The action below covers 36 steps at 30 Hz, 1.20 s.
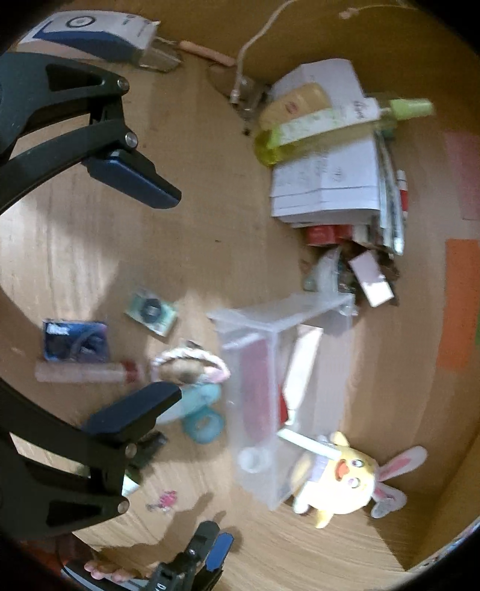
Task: Organize objects
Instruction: 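Move both grippers back toward the remaining pile, then grasp the blue Max card pack with the left gripper while the right grasps the pink hair clip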
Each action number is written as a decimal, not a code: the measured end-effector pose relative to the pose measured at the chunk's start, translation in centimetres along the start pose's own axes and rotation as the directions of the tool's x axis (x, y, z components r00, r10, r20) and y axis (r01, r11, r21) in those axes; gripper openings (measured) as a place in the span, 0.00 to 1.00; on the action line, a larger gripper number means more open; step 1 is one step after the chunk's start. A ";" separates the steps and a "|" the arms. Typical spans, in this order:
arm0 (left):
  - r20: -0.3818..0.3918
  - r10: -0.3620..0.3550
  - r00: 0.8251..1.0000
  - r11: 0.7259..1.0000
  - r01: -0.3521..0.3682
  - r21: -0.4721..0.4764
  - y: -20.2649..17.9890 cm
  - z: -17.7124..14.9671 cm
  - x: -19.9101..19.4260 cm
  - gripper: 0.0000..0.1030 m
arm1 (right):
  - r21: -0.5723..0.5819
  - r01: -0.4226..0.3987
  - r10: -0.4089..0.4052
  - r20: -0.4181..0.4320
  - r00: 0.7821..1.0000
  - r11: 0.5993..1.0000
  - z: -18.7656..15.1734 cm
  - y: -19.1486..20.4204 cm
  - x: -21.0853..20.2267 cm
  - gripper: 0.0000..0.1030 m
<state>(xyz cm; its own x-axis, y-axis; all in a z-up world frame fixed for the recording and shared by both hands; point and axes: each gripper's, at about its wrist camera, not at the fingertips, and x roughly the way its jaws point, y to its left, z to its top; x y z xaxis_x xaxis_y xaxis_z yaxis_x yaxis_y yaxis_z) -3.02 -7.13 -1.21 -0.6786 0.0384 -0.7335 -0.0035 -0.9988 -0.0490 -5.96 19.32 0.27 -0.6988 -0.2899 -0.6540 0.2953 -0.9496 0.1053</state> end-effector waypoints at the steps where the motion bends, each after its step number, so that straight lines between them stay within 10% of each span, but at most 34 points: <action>1: -0.018 -0.001 1.000 1.000 0.001 -0.001 0.2 -0.6 0.3 0.93 | 0.020 -0.001 0.002 -0.008 1.000 1.000 -0.5 -0.2 0.1 0.74; 11: -0.103 0.006 0.995 1.000 -0.004 0.020 0.7 -3.8 1.0 0.93 | 0.049 0.028 -0.023 -0.094 0.995 0.998 -4.1 0.4 1.6 0.72; 24: -0.108 0.009 0.994 0.993 0.004 0.119 -1.2 -5.3 1.6 0.92 | 0.049 0.030 -0.023 -0.134 0.991 0.998 -5.2 1.1 2.1 0.39; 33: -0.082 -0.028 0.996 0.995 0.036 0.095 -0.6 -5.2 0.9 0.26 | 0.041 0.016 -0.010 -0.129 0.992 0.999 -5.1 1.7 2.6 0.12; 36: -0.078 -0.034 0.996 0.995 0.041 0.087 -0.4 -5.3 0.8 0.26 | 0.053 0.010 -0.003 -0.129 0.992 0.999 -4.9 1.5 2.7 0.10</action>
<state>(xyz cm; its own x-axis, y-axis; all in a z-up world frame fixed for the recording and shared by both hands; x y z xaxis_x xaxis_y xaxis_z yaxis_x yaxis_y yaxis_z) 0.30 -6.49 -5.36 -0.6184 0.0744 -0.7823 -0.0949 -0.9953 -0.0196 -4.19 17.69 -5.05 -0.6097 -0.2694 -0.7454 0.2538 -0.9573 0.1383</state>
